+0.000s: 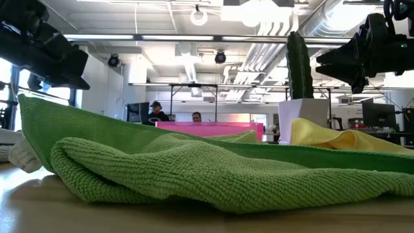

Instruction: Fold microfiber towels

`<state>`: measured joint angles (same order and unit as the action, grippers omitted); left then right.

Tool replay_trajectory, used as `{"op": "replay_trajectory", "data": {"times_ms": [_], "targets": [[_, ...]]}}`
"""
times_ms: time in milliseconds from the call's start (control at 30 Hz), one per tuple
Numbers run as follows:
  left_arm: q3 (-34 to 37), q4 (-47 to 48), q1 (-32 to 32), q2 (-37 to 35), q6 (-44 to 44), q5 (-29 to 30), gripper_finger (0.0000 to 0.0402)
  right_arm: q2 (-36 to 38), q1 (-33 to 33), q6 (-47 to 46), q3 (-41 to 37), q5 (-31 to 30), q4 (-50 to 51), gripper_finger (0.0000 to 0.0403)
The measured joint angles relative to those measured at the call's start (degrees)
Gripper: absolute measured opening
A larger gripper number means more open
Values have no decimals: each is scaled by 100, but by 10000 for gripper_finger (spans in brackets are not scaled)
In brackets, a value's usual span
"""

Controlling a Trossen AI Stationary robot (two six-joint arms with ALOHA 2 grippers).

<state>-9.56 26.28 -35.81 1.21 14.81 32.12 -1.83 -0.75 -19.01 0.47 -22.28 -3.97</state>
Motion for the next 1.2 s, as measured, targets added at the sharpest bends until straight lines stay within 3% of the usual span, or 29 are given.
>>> {"op": "replay_trajectory", "data": {"times_ms": [733,1200], "targets": [[0,-1,0,0,23,0,0,-1,0,0,0,0,2,149],[0,-384,0,0,625,78,0,0,0,0,0,2,2,149]]}}
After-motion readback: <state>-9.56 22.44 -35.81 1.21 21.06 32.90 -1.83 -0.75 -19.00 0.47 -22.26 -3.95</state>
